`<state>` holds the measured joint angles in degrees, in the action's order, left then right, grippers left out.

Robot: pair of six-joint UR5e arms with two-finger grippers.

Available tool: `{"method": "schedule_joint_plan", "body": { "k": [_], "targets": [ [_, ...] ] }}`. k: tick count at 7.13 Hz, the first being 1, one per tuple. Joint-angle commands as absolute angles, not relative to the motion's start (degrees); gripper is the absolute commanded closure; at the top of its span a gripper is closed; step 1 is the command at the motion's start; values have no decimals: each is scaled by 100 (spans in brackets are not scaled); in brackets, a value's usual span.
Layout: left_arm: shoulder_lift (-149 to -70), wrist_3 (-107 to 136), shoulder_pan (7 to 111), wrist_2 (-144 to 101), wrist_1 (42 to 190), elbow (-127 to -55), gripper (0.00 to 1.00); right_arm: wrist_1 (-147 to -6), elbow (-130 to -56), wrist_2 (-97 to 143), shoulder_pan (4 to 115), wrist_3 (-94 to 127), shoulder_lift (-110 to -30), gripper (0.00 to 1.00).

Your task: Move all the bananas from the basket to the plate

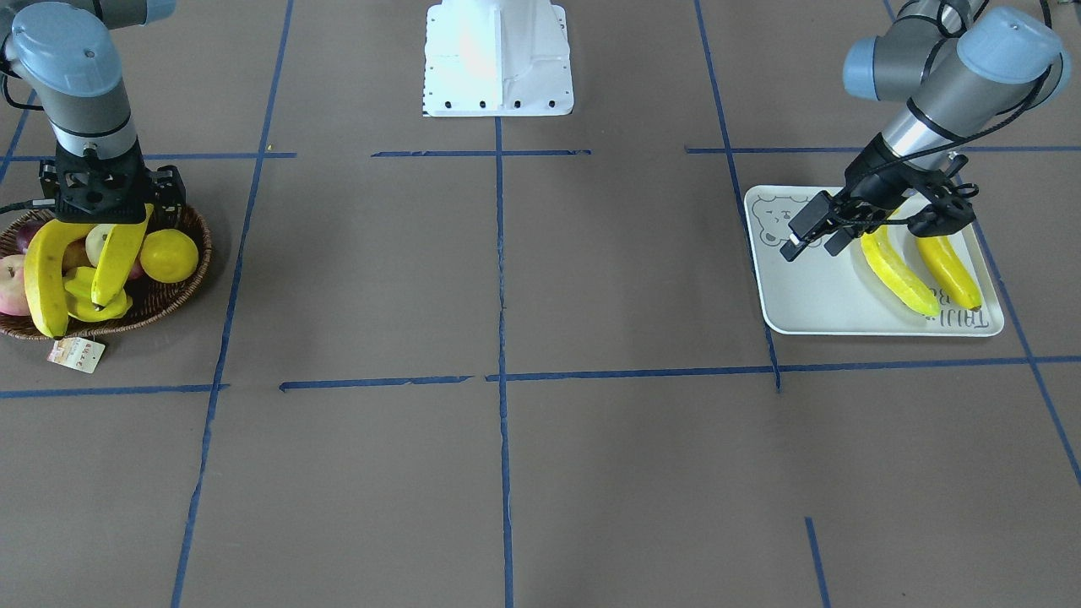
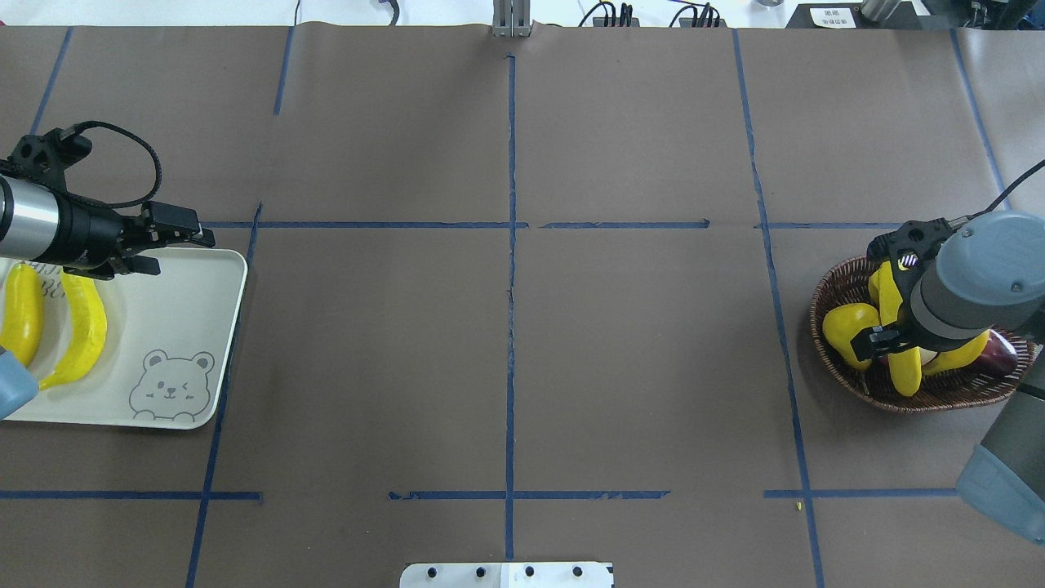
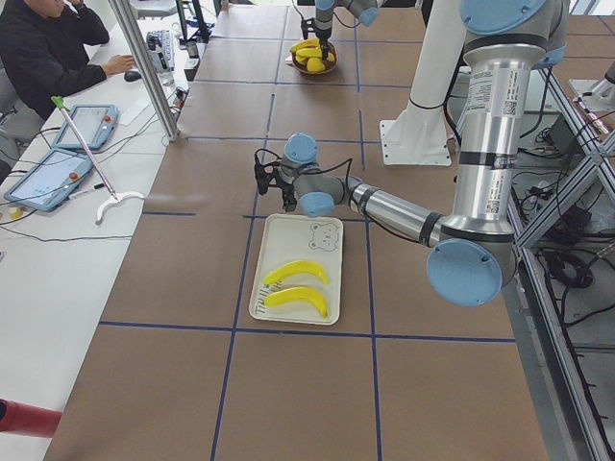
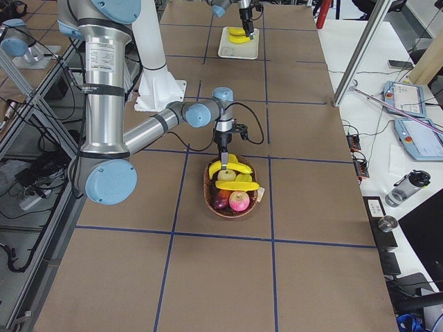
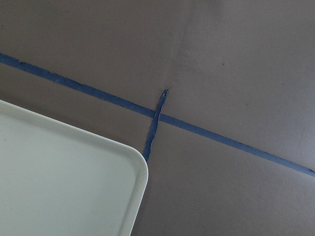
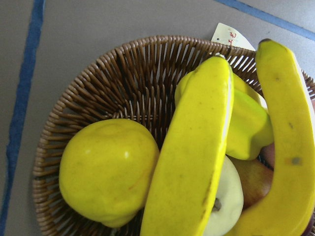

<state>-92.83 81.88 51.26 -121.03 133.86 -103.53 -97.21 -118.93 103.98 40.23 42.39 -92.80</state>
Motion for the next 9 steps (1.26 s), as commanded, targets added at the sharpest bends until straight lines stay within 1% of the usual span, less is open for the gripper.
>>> {"method": "schedule_joint_plan", "body": {
  "k": [1, 2, 3, 4, 5, 6, 7, 8, 9],
  "targets": [
    [-9290, 8218, 5124, -12103, 13386, -10354, 1, -9721, -11865, 10397, 4034, 4210, -9299, 6],
    [-9290, 8235, 5124, -12103, 13386, -10354, 1, -9729, -11865, 10397, 4034, 4166, -9299, 12],
    [-9290, 8244, 5124, -12103, 13386, -10354, 1, -9729, -11865, 10397, 4043, 4131, -9299, 26],
    [-9290, 8244, 5115, -12103, 13386, -10354, 1, -9738, -11865, 10397, 4043, 4053, -9308, 46],
    [-9290, 8244, 5124, -12103, 13386, -10362, 1, -9738, -11874, 10397, 4060, 3930, -9308, 61],
    [-9290, 8340, 5115, -12103, 13386, -10362, 1, -9738, -11891, 10397, 4069, 3929, -9316, 68],
    [-9342, 8402, 5080, -12094, 13386, -10362, 1, -9738, -11926, 10389, 4130, 3929, -9334, 70],
    [-9351, 8402, 5080, -12059, 13386, -10362, 1, -9747, -12014, 10415, 4305, 3877, -9369, 84],
    [-9352, 8402, 5080, -12059, 13386, -10362, 1, -9782, -12180, 10467, 4533, 3815, -9430, 95]
  ]
}}
